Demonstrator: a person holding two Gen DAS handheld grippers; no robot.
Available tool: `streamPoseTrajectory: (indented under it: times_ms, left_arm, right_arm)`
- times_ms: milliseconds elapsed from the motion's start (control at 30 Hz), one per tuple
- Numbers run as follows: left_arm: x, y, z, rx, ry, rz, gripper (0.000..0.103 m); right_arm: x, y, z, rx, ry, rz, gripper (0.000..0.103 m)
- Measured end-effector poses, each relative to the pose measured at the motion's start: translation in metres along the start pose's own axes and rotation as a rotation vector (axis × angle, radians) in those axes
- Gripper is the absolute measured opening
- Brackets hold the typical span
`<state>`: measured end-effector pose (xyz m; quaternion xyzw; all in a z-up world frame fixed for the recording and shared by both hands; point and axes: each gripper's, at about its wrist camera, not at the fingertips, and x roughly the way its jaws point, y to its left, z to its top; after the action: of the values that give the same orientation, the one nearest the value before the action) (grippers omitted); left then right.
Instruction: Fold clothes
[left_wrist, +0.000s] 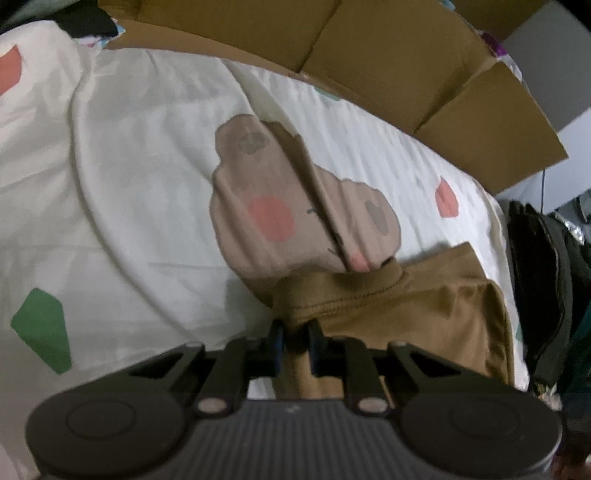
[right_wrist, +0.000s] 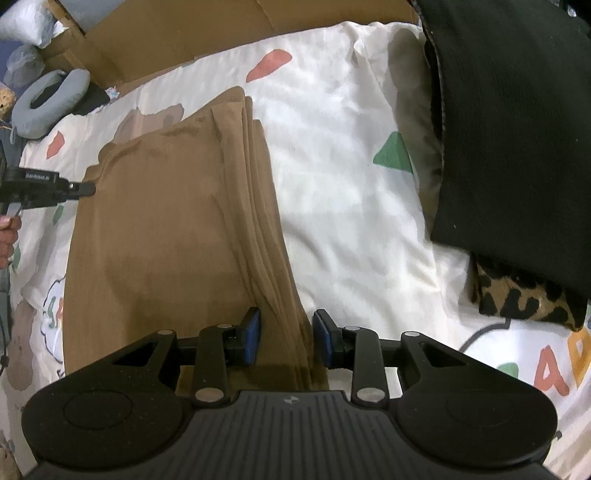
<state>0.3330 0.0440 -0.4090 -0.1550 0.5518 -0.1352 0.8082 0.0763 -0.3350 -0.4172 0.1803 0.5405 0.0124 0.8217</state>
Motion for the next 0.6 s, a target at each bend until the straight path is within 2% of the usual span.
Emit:
streamPoseTrajectory:
  times_ms: [67, 133, 167, 333, 600]
  left_arm:
    - [-0.003, -0.001, -0.004, -0.011, -0.007, 0.01, 0.019]
    - [-0.008, 0.0, -0.009, -0.034, -0.012, 0.023, 0.029]
    - [-0.011, 0.0, -0.012, -0.044, -0.008, 0.023, 0.03]
    - [-0.027, -0.005, -0.033, -0.049, 0.019, 0.003, 0.036]
    - [-0.05, -0.015, -0.085, -0.106, 0.053, -0.046, 0.041]
  right_arm:
    - [-0.002, -0.003, -0.003, 0.002, 0.008, 0.006, 0.037]
    - [-0.005, -0.005, -0.006, 0.005, 0.017, 0.012, 0.037]
    - [-0.006, -0.007, -0.008, 0.005, 0.02, 0.015, 0.037]
    - [-0.012, -0.011, -0.013, 0.0, 0.036, 0.029, 0.037]
    - [-0.012, -0.018, -0.025, 0.004, 0.081, 0.05, 0.037]
